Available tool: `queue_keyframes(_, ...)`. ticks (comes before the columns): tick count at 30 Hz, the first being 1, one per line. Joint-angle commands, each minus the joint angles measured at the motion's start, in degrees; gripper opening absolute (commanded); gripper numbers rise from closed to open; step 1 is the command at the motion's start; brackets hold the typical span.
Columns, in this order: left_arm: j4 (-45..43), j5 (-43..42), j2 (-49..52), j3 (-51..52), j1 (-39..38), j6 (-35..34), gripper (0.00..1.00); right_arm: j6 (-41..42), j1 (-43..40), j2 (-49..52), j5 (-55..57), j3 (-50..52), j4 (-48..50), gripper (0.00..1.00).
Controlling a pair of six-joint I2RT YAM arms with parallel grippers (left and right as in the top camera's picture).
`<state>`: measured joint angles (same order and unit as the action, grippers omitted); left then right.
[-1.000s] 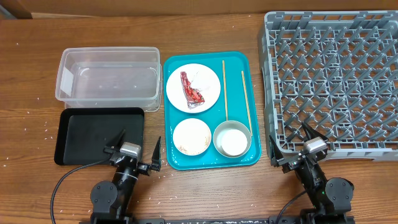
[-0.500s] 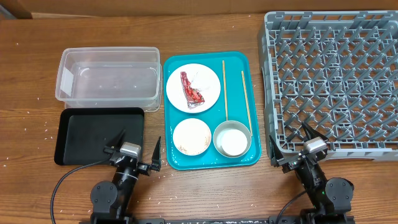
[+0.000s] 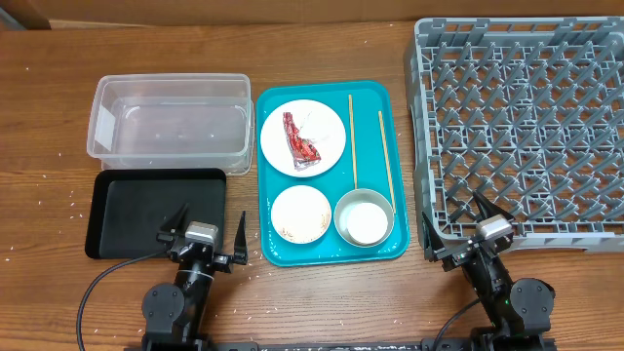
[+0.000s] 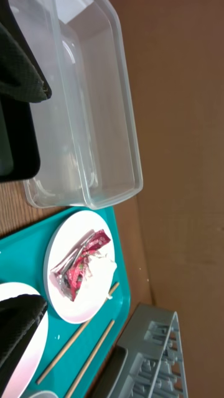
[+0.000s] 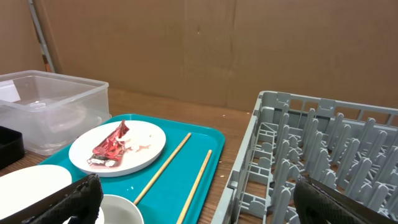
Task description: Sort waste into correct bins and load items into the dishwasher
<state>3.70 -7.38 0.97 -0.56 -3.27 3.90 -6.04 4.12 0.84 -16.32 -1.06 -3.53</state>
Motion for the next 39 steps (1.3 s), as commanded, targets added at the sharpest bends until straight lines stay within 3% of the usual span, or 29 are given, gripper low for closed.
queue_keyframes(1,0.26,1.92,-0.33,0.28,0.31,1.51,1.00,0.00,-0.02,-0.68,-0.26,0.61,0.35,1.00)
queue_keyframes(8,-0.11,0.11,-0.33,0.28,0.24,1.77,1.00,0.11,-0.02,-0.68,-0.48,0.61,0.26,1.00)
queue_keyframes(11,-0.55,-6.12,-0.33,0.28,0.24,-3.61,1.00,4.44,-0.02,-0.68,-0.52,0.61,0.33,1.00)
queue_keyframes(15,-2.75,-10.56,-0.35,0.24,0.24,-14.25,1.00,16.37,-0.02,-0.68,-0.52,0.57,0.33,1.00)
queue_keyframes(19,-8.39,-15.58,-0.33,-2.19,0.24,-18.21,1.00,24.74,-0.02,-0.68,-1.01,-2.36,-2.36,1.00)
queue_keyframes(23,-7.21,-15.56,0.55,-9.64,0.24,-20.06,1.00,25.62,-0.02,-0.48,-2.75,-9.49,-6.62,1.00)
queue_keyframes(29,8.00,-17.05,12.96,-28.83,0.24,-20.17,1.00,25.27,-0.02,6.19,-2.69,-25.88,-20.41,1.00)
queue_keyframes(33,19.47,-24.24,27.93,-43.52,0.24,-16.81,1.00,22.45,-0.02,15.39,-2.69,-38.86,-32.72,1.00)
queue_keyframes(39,45.38,-29.11,50.95,-68.02,0.15,-13.05,1.00,17.16,-0.02,30.49,-2.08,-56.54,-49.94,1.00)
